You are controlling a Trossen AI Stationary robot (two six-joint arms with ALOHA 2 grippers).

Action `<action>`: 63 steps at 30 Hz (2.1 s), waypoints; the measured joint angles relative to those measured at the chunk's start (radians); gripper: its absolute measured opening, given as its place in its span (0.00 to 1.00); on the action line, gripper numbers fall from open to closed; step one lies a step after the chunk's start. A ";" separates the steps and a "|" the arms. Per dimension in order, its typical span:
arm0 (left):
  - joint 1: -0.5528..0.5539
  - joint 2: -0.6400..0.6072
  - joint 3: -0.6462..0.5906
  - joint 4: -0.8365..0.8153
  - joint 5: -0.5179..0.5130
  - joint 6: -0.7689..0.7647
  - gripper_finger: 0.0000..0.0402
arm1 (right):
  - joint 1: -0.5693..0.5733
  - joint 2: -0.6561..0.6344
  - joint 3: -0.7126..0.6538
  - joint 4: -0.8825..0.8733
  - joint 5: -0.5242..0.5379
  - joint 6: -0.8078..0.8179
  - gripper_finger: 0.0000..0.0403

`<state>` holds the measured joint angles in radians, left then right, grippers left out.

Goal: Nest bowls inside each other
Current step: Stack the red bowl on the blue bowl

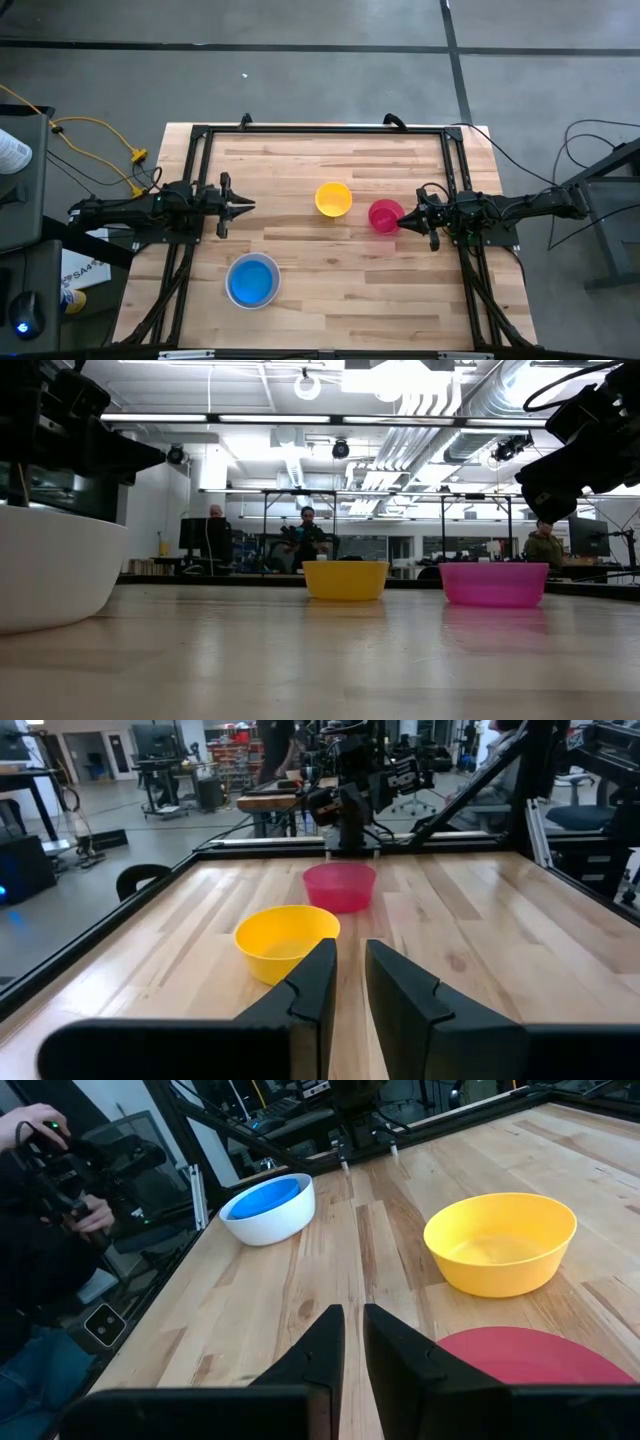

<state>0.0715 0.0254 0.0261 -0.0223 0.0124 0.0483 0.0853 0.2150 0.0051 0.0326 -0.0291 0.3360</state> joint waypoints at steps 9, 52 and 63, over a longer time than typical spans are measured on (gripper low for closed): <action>0.000 0.000 0.000 -0.001 -0.002 0.000 0.15 | 0.000 0.000 0.000 0.000 0.000 0.000 0.09; 0.000 0.000 -0.001 0.019 -0.004 -0.001 0.15 | 0.000 0.000 0.000 0.000 0.013 0.004 0.09; 0.000 0.000 -0.001 0.020 -0.004 -0.001 0.15 | 0.000 0.000 0.000 0.000 0.000 0.034 0.09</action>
<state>0.0718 0.0257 0.0254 -0.0025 0.0082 0.0471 0.0853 0.2150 0.0051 0.0331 -0.0288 0.3704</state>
